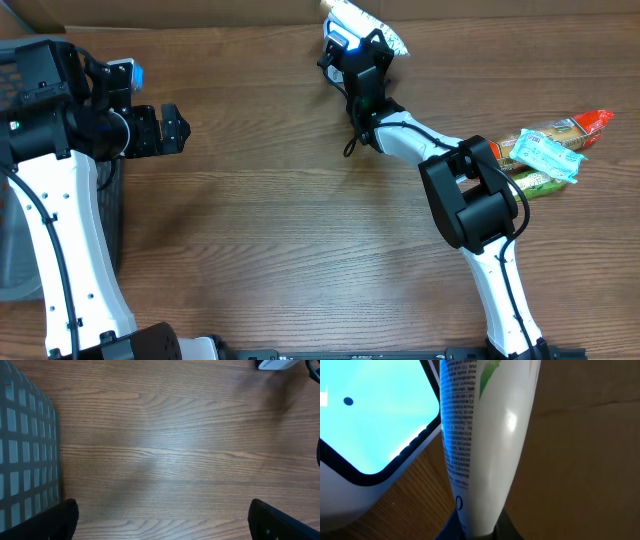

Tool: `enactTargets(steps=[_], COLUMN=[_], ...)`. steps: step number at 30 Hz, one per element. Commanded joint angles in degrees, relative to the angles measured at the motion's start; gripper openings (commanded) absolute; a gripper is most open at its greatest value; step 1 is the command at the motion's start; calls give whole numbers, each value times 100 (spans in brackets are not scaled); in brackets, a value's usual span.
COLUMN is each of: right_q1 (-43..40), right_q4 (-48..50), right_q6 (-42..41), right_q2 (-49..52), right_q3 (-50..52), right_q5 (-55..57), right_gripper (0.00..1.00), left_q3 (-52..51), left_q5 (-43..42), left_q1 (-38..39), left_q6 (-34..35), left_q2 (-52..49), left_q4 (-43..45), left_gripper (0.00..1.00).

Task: Scan the item barcode
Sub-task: 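Hold the white tube barcode in front of the scanner, then carry the white tube right and place it on the item pile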

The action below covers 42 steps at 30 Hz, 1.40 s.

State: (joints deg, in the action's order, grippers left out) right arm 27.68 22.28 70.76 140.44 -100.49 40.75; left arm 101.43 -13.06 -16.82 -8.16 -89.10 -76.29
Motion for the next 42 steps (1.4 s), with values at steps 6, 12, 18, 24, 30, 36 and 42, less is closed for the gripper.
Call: enactTargets(steps=[6, 12, 18, 24, 30, 36, 42], right_q1=[149, 260, 350, 205, -704, -1860, -2933], right_q4=[155, 695, -31, -3064, -6207, -8749, -9296], right_q6=[-83, -90, -658, -2964, -8052, -12308, -14924], right_q2=[-114, -240, -1235, -2586, -3469, -3464, -3456], right_q3=[-116, -116, -116, -116, -116, -83, 535], right_q5=[151, 595, 977, 1220, 1161, -680, -2448], right_gripper=[4, 4, 4, 4, 4, 8, 18], left_q3=[61, 61, 61, 61, 61, 61, 61], left_q5=[13, 15, 13, 13, 15, 15, 15], left_q1=[7, 7, 7, 7, 7, 7, 7], left_q6=[-151, -149, -151, -151, -149, -151, -149], left_q2=[-17, -17, -17, -17, -17, -17, -17], left_q4=[4, 4, 7, 7, 4, 4, 4], left_gripper=[99, 100, 100, 99, 100, 100, 100])
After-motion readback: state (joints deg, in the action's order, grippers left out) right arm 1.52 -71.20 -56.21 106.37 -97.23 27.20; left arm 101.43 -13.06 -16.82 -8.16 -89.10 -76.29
